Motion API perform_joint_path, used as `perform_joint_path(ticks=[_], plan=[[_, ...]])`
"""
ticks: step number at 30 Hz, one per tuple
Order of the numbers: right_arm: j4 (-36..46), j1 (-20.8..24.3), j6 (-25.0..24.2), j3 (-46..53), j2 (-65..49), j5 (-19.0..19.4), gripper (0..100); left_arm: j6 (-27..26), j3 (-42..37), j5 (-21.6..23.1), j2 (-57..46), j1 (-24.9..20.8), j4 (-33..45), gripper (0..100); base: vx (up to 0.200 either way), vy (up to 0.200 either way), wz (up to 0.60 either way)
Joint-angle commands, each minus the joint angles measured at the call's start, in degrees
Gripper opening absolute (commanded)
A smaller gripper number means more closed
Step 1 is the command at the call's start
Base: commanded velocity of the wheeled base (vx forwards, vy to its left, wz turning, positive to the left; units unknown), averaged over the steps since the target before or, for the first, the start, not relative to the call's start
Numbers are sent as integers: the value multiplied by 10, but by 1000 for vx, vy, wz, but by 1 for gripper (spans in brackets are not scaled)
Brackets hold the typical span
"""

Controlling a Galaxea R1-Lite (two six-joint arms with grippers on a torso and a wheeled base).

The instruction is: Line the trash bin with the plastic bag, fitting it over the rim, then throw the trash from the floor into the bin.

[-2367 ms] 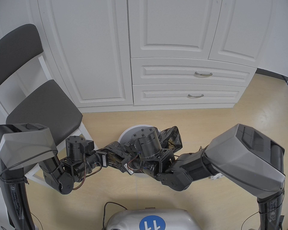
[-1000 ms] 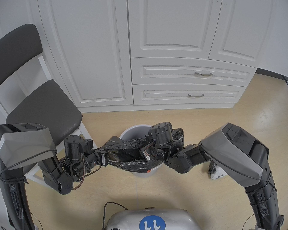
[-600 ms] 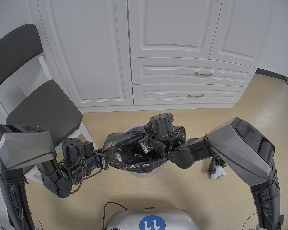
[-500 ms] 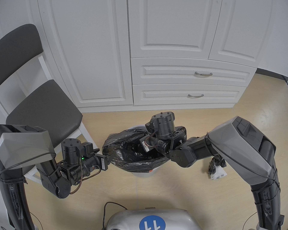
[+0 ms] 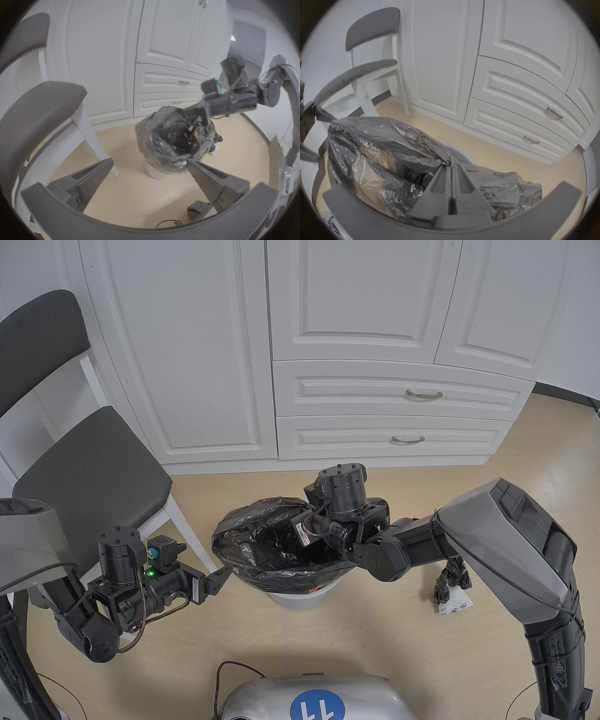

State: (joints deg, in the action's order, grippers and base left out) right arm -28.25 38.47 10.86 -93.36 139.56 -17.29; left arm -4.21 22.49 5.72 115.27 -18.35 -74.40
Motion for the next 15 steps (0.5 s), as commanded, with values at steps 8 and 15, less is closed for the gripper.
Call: perform_joint_path(ticks=[8,15], plan=[[-1,-15,-6,-194,127,-11,0,-8,-14,7,-30,-17,-4,100,0,0,0],[-12,-22,-16,-212,192,-13,0,-6,-12,8,-28,-17,-5,100,0,0,0]])
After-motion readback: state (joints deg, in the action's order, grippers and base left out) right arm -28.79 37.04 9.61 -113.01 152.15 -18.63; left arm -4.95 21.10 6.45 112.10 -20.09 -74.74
